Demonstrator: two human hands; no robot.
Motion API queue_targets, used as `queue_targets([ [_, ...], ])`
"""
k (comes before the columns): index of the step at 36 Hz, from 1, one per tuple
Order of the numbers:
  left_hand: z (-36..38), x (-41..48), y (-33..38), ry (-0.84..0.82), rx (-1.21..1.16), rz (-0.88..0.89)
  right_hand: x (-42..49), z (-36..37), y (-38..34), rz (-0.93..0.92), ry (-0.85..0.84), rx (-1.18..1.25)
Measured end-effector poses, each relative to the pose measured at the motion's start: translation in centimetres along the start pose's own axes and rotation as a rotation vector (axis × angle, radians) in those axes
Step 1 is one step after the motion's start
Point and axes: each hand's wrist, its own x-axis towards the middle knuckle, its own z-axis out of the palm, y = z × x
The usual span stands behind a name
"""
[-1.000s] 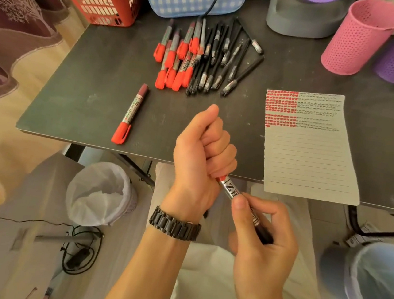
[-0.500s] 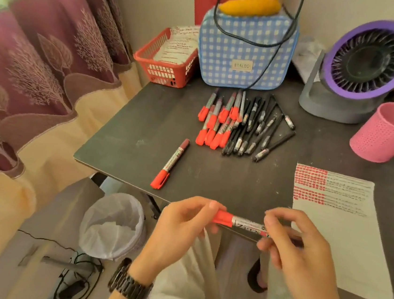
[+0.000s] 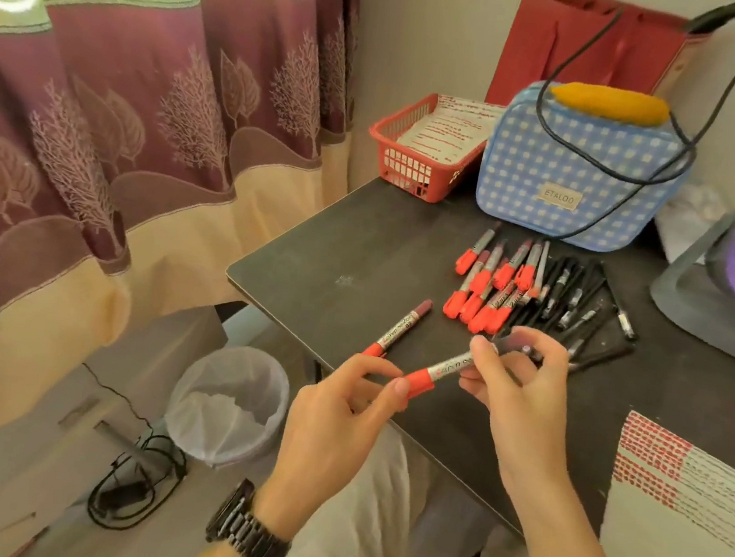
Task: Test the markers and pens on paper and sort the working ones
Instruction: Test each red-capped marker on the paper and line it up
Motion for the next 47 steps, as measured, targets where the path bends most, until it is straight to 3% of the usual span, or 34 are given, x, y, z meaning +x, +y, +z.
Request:
queue_targets([
  [7, -0.9, 0.4, -1.3, 0.089, 0.051, -0.08, 1.4, 1.9, 1.1, 0.027, -0.105, -0.025],
  [15, -1.6, 0.3, -2.6, 0.175, 0.296, 0.024, 3.7, 2.6, 3.5, 0.012, -0.049, -0.373],
  [21, -1.7, 1.0, -3.5, 0.119, 0.261, 0.076, 4.0, 3.5, 3.5, -0.017, -0.044, -0.601],
  [28, -0.8, 1.8, -3.4, 0.049, 0.434, 0.08, 4.3, 4.0, 3.3, -0.042, -0.079, -0.802],
  [40, 0.3, 0.5, -3.6, 0.181, 0.493, 0.069, 3.8, 4.6, 3.4, -0.035, -0.076, -0.897],
  [47, 0.1, 0.9, -2.9, 0.181, 0.397, -0.008, 3.7, 4.5, 3.1, -0.031, -0.096, -0.942],
])
